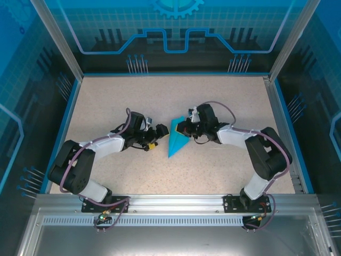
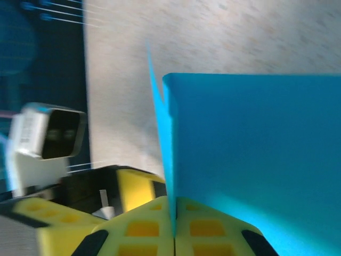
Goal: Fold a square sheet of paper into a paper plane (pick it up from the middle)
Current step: Turn over the paper at the center of the table.
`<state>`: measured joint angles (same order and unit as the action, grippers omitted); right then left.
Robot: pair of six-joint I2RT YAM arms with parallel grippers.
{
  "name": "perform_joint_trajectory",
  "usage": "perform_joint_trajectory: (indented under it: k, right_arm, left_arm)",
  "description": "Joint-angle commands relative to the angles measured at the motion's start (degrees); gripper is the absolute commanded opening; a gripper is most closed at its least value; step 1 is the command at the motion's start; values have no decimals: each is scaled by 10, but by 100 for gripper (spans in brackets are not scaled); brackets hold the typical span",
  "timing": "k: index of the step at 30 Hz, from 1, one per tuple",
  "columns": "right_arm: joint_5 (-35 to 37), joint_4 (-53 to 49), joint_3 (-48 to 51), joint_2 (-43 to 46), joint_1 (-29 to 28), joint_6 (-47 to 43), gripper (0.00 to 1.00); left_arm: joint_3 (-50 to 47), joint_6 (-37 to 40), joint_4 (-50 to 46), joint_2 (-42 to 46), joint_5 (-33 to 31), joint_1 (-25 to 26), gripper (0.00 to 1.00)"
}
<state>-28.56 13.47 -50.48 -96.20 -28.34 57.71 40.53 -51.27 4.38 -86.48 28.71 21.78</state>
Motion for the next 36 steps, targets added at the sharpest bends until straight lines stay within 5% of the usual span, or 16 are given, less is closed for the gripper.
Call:
perform_joint_trajectory:
  k: [1,10,23,27,30,36]
  right_arm:
    - [-81,37,-26,25,25,12,6]
    - [-156,83,-43,26,37,69,7]
    - [-176,76,-41,1,42,74,11]
    - [-162,32,-47,7,46,39,17]
    - [-126,-53,-52,31,53,-15,31]
    - [5,-236,-62,113,70,-125,64]
  left_arm:
    - [-5,-33,98,21,87,-5,98]
    - [-19,-112,288,9,151,-5,94]
    - [-29,-113,318,23,151,-4,30]
    - [-26,-97,288,30,138,-5,14]
    - [-16,-63,228,42,122,-4,10]
    - [59,103,-77,91,-15,5,11]
